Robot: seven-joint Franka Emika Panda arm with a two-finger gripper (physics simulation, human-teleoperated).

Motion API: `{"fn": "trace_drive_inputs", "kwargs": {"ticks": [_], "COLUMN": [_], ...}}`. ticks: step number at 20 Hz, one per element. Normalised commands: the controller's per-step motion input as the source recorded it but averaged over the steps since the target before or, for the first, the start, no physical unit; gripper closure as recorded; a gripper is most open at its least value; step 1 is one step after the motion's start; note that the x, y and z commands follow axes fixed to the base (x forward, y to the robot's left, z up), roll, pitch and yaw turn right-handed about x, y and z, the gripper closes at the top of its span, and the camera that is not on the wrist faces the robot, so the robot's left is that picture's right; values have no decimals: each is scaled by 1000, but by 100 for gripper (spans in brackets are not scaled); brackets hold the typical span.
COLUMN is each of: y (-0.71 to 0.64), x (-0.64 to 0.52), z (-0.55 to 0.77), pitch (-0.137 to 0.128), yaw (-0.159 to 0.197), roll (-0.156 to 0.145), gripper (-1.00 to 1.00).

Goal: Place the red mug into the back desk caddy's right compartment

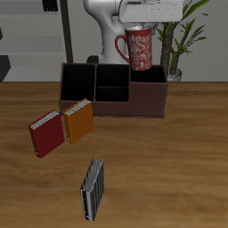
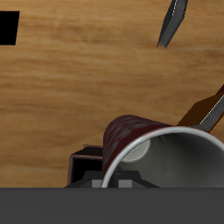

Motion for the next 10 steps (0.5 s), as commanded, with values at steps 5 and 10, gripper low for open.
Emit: {"fn": "trace_drive_inputs", "kwargs": {"ticks": [5, 10], "y": [140, 91], "x": [-350, -371], "z": [19, 18], "pitch": [-11, -29], "yaw": [-1, 0], "roll": [37, 16], "gripper": [100, 100]}}
